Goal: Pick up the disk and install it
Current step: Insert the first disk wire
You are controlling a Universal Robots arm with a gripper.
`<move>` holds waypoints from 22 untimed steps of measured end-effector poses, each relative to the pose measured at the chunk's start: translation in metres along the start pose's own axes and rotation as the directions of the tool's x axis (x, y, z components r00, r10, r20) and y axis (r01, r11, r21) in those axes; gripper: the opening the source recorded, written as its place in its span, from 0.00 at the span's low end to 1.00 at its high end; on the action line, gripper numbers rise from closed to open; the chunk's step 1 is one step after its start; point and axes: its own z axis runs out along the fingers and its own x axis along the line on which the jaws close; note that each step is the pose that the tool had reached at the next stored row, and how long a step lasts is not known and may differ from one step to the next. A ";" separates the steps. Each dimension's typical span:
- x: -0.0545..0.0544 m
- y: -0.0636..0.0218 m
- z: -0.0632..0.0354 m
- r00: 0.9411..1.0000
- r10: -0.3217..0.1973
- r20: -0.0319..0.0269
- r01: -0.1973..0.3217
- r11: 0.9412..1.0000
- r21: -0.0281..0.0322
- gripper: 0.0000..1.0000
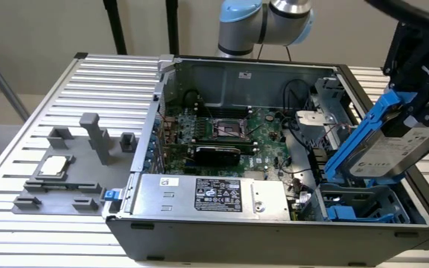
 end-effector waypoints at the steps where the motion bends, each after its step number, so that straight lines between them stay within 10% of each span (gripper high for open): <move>1: 0.000 0.0002 -0.0041 1.000 0.000 0.000 0.000 1.000 0.000 0.00; 7: -0.001 0.0009 -0.0185 1.000 0.000 0.000 0.000 1.000 -0.001 0.00; 22: -0.015 0.0001 -0.0020 1.000 0.000 0.000 0.000 1.000 -0.001 0.00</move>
